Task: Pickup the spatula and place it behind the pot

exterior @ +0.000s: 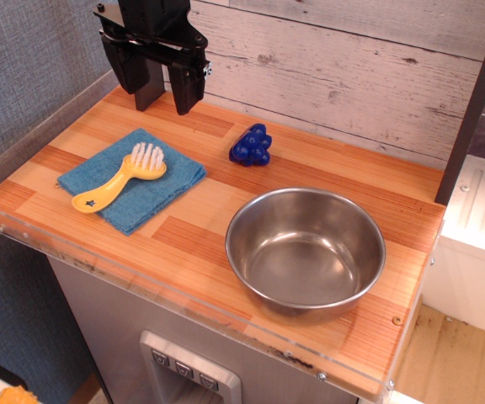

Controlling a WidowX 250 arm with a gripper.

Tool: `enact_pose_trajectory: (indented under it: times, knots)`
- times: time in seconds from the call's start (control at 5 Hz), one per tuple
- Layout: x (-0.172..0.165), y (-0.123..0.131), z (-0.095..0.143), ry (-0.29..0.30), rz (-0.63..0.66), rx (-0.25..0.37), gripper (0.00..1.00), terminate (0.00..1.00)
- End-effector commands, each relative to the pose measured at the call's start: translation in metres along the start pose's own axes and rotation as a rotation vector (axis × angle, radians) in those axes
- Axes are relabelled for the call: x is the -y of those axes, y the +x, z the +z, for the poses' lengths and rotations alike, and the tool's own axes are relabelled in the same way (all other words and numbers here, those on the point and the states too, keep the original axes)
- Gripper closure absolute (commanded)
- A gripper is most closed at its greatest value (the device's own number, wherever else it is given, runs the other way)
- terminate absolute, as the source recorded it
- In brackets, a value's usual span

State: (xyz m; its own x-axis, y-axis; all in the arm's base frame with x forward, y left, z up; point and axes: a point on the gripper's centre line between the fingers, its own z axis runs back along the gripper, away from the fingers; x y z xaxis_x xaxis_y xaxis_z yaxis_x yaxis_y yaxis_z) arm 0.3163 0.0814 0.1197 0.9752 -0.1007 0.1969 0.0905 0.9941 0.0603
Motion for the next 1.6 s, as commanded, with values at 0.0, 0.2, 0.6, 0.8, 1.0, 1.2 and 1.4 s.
enact_pose_trajectory:
  times: [0.0, 0.2, 0.6, 0.8, 1.0, 1.2, 1.4]
  knots:
    - [0.0, 0.0, 0.0, 0.0, 0.0, 0.0, 0.0, 0.0]
    - [-0.007, -0.014, -0.011, 0.027, -0.043, 0.024, 0.0, 0.0]
    - [-0.044, -0.049, -0.033, 0.096, -0.034, -0.026, 0.0, 0.0]
    - [-0.056, -0.057, -0.057, 0.066, -0.013, -0.076, 0.0, 0.0]
    - [-0.062, -0.057, -0.073, 0.027, 0.012, -0.088, 0.0, 0.0]
    - [-0.057, -0.054, -0.085, -0.01, 0.003, -0.096, 0.0, 0.0]
    - [-0.052, -0.049, -0.091, -0.011, -0.02, -0.099, 0.0, 0.0]
